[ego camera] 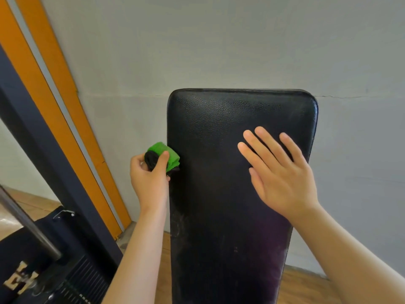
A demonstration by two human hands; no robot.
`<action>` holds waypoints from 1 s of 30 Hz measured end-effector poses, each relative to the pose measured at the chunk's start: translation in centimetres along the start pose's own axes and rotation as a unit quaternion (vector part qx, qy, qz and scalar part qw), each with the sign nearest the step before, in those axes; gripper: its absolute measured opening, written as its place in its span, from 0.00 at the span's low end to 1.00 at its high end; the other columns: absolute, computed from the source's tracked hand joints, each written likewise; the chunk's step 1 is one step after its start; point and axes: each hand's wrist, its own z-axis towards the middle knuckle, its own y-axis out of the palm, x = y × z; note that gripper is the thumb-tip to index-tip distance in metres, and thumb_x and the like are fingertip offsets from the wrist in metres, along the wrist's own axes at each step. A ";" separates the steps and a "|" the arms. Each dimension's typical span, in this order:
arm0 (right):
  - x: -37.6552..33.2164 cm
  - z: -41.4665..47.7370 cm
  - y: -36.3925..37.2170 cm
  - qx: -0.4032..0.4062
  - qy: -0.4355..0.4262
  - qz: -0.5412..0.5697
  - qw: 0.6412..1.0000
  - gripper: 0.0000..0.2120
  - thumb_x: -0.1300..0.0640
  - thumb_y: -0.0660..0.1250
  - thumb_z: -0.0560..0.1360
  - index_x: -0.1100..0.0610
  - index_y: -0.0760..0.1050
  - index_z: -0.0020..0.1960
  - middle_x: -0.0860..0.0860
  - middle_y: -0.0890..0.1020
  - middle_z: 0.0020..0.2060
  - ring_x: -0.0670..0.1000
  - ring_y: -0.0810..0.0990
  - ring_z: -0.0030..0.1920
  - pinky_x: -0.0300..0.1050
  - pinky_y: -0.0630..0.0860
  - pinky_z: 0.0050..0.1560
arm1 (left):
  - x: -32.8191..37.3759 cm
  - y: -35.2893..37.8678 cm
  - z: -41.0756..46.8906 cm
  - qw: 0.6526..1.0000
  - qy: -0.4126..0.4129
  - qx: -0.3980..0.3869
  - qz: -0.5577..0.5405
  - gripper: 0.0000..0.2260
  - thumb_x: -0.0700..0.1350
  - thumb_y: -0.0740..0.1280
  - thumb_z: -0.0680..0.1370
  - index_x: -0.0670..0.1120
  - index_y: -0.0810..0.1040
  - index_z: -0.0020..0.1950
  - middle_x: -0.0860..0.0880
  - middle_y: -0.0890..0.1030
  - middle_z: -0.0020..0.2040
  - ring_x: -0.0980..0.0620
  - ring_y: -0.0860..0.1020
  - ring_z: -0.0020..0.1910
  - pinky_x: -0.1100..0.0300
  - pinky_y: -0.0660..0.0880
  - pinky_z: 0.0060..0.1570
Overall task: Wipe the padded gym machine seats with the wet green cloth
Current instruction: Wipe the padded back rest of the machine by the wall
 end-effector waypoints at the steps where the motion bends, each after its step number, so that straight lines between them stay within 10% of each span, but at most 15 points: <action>1: 0.0 0.0 0.0 -0.001 0.001 0.000 1.000 0.23 0.55 0.54 0.81 0.55 0.63 0.76 0.52 0.63 0.76 0.53 0.58 0.76 0.54 0.52 0.76 | -0.8 -0.4 -0.6 1.000 -0.023 0.005 -0.008 0.13 0.45 0.70 0.77 0.44 0.72 0.58 0.49 0.79 0.53 0.54 0.81 0.47 0.67 0.77 0.33; 11: 0.0 -0.1 -0.1 0.006 0.003 0.000 1.000 0.23 0.56 0.55 0.80 0.55 0.64 0.75 0.52 0.63 0.76 0.52 0.59 0.76 0.55 0.54 0.76 | -6.2 -4.0 -5.7 0.978 -0.206 0.014 -0.027 0.06 0.41 0.70 0.75 0.46 0.76 0.51 0.47 0.81 0.49 0.52 0.81 0.45 0.64 0.77 0.33; 22: -0.1 -0.2 0.0 0.002 0.010 0.006 1.000 0.23 0.55 0.55 0.81 0.55 0.64 0.76 0.51 0.63 0.75 0.53 0.59 0.76 0.55 0.54 0.75 | 3.1 1.7 -1.5 0.995 -0.035 -0.080 -0.050 0.11 0.43 0.72 0.75 0.41 0.74 0.53 0.49 0.81 0.45 0.60 0.82 0.37 0.66 0.78 0.31; 30: -0.1 -0.2 0.0 0.005 0.008 0.001 1.000 0.23 0.56 0.55 0.80 0.54 0.64 0.75 0.52 0.63 0.75 0.53 0.59 0.76 0.55 0.54 0.75 | -1.3 -0.3 -4.3 0.990 -0.110 -0.089 0.020 0.10 0.45 0.73 0.74 0.46 0.74 0.48 0.48 0.80 0.47 0.55 0.82 0.40 0.66 0.77 0.30</action>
